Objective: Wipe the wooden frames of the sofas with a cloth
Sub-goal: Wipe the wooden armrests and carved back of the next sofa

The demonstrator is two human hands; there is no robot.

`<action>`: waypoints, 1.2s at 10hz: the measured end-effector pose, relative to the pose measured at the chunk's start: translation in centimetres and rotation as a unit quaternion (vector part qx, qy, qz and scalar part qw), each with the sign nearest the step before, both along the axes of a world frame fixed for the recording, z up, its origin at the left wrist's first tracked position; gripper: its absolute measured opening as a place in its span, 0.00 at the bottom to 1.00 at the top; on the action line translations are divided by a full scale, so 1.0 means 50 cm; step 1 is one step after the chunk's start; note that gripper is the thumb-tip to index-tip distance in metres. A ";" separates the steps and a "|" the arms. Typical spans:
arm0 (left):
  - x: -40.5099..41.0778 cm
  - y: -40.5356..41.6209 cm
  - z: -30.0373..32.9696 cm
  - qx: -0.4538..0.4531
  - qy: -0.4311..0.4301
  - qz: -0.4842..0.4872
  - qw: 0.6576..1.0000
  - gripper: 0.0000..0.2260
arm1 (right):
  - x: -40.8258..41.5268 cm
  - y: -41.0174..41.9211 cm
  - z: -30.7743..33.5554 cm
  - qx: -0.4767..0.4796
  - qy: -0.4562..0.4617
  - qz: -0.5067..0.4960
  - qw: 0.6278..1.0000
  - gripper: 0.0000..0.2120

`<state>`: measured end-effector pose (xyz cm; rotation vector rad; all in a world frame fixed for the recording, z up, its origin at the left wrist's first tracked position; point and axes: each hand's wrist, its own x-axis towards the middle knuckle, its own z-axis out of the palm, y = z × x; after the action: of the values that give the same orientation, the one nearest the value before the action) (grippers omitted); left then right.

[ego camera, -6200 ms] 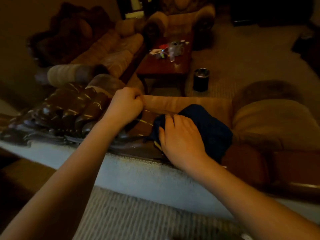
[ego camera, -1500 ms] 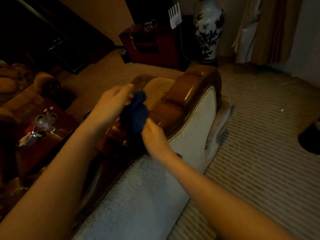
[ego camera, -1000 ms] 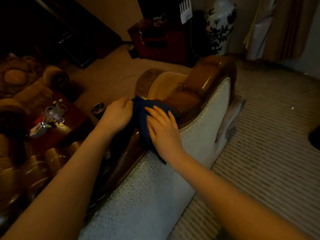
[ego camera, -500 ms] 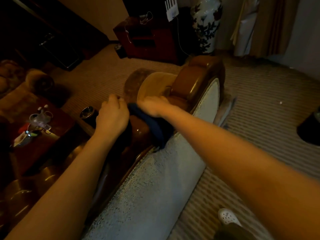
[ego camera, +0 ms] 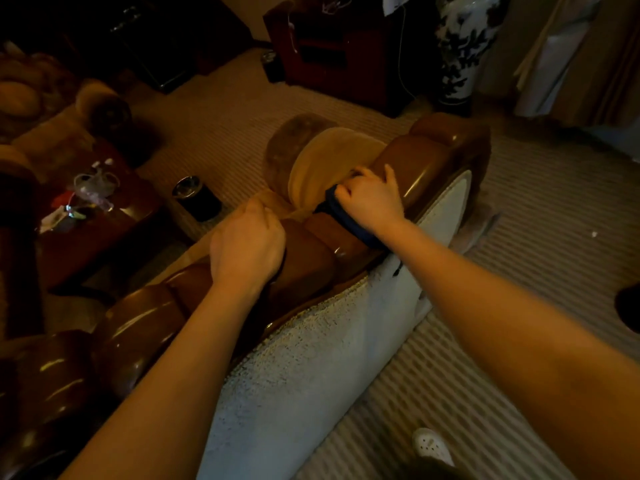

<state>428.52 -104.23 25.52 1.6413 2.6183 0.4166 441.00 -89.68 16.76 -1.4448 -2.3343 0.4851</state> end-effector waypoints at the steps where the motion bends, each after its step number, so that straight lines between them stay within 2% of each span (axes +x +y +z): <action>1: 0.002 -0.001 -0.003 -0.015 0.025 0.002 1.000 0.10 | -0.030 -0.136 0.002 -0.050 0.229 0.011 0.972 0.18; 2: 0.004 -0.001 -0.007 -0.019 0.032 -0.001 0.999 0.10 | -0.023 -0.268 -0.032 0.007 0.421 -0.046 0.906 0.20; 3: 0.001 -0.002 -0.008 -0.016 0.031 -0.012 0.999 0.10 | -0.036 -0.350 -0.104 -0.044 0.463 -0.122 0.877 0.22; 4: -0.002 0.001 -0.011 -0.006 0.040 -0.018 0.999 0.10 | -0.070 -0.333 -0.123 -0.167 0.506 -0.295 0.793 0.21; 5: -0.001 0.002 -0.011 -0.007 0.040 -0.020 0.999 0.10 | -0.056 -0.260 -0.109 -0.281 0.463 -0.374 0.753 0.17; 6: -0.004 0.000 -0.015 0.000 0.043 -0.024 0.999 0.10 | 0.002 -0.177 -0.098 -0.248 0.428 -0.385 0.780 0.17; 7: -0.008 0.004 -0.016 0.013 0.050 -0.024 0.998 0.09 | 0.031 -0.072 -0.122 -0.261 0.438 -0.404 0.759 0.17; 8: -0.005 0.003 -0.012 0.008 0.054 -0.019 0.998 0.09 | 0.020 -0.103 -0.091 -0.283 0.462 -0.397 0.741 0.17; 9: -0.007 0.001 -0.016 0.010 0.067 -0.018 0.998 0.09 | -0.003 -0.201 -0.073 -0.275 0.439 -0.365 0.774 0.12; 10: -0.001 0.000 -0.013 0.015 0.066 -0.025 0.997 0.11 | -0.011 -0.259 -0.071 -0.291 0.440 -0.375 0.762 0.15; 11: 0.000 -0.001 -0.016 0.012 0.059 -0.022 0.998 0.12 | 0.008 -0.200 -0.055 -0.279 0.492 -0.386 0.729 0.12; 12: -0.002 0.002 -0.013 0.011 0.056 -0.019 0.998 0.11 | 0.045 -0.079 -0.010 -0.243 0.470 -0.418 0.738 0.19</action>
<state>428.40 -104.16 24.89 1.7675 2.6661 0.3645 443.25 -93.65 16.28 -1.6783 -0.6655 1.2107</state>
